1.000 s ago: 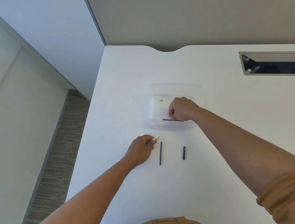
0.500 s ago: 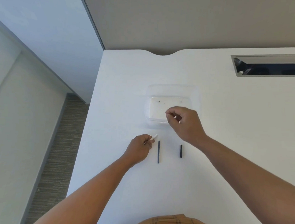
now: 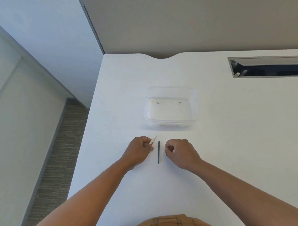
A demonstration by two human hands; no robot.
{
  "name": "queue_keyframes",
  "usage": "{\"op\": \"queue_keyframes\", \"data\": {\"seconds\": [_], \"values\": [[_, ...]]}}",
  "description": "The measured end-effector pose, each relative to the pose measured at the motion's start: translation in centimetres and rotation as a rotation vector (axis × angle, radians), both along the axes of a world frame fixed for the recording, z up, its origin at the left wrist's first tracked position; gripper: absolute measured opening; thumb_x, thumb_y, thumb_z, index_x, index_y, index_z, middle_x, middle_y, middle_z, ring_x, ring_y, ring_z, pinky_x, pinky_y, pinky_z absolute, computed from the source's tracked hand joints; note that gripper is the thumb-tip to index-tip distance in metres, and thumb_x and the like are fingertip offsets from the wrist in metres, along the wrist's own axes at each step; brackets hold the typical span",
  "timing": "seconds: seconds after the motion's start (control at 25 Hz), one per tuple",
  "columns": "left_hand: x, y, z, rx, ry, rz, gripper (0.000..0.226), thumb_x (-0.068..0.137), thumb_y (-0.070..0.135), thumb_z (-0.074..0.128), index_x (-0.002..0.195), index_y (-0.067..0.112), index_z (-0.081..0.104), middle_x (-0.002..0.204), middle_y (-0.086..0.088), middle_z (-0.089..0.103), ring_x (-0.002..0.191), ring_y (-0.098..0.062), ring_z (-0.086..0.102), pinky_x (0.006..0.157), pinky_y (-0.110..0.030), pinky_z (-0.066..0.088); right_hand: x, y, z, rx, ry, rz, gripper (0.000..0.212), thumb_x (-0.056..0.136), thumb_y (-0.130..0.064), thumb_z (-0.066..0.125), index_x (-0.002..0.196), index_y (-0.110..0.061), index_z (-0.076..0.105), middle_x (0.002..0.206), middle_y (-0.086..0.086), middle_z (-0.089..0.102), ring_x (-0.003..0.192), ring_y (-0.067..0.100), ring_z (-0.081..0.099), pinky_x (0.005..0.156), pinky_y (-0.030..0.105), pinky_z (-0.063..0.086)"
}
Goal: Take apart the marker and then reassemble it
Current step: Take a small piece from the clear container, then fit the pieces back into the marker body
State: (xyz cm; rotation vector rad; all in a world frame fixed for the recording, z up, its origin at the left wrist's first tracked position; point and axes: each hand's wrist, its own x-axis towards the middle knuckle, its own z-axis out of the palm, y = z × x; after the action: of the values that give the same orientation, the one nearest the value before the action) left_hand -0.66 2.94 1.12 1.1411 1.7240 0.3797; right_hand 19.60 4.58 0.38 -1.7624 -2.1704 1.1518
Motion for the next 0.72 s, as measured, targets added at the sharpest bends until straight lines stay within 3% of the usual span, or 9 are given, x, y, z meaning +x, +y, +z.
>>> {"op": "queue_keyframes", "data": {"seconds": [0.16,0.32,0.52,0.72], "values": [[0.0,-0.2,-0.1,-0.009,-0.068,0.057,0.011,0.096,0.015,0.061,0.102,0.013,0.070,0.083,-0.004,0.066,0.069,-0.016,0.064,0.067,-0.029,0.054,-0.5,-0.8,-0.5,-0.034,-0.035,0.059,0.013,0.091,-0.026,0.060,0.098,-0.022,0.070,0.080,-0.009,0.067,0.081,0.022,0.065,0.071,0.031,0.051],[0.0,-0.3,-0.4,-0.047,-0.153,0.114,0.008,0.095,0.010,0.063,0.101,0.006,0.068,0.079,-0.008,0.063,0.059,-0.012,0.062,0.058,-0.016,0.054,-1.2,-1.1,-0.5,-0.062,-0.037,0.055,0.016,0.091,-0.033,0.064,0.098,-0.019,0.069,0.076,-0.009,0.064,0.080,0.023,0.062,0.066,0.030,0.041],[0.0,-0.9,-0.9,-0.063,-0.268,0.230,0.008,0.093,0.004,0.064,0.099,0.005,0.070,0.077,-0.006,0.070,0.065,-0.015,0.065,0.070,-0.026,0.059,-2.9,-0.6,-0.1,-0.023,-0.183,0.011,0.032,0.091,-0.045,0.063,0.082,-0.014,0.064,0.076,0.001,0.067,0.074,0.027,0.062,0.062,0.032,0.042],[-0.2,-1.3,-1.5,-0.050,-0.336,0.284,0.011,0.096,0.005,0.060,0.100,0.006,0.071,0.077,-0.003,0.071,0.062,-0.011,0.065,0.066,-0.020,0.057,-3.0,-0.2,-0.1,-0.118,-0.194,0.004,0.021,0.082,-0.030,0.062,0.081,-0.009,0.065,0.081,0.007,0.072,0.076,0.031,0.066,0.058,0.032,0.043]]}}
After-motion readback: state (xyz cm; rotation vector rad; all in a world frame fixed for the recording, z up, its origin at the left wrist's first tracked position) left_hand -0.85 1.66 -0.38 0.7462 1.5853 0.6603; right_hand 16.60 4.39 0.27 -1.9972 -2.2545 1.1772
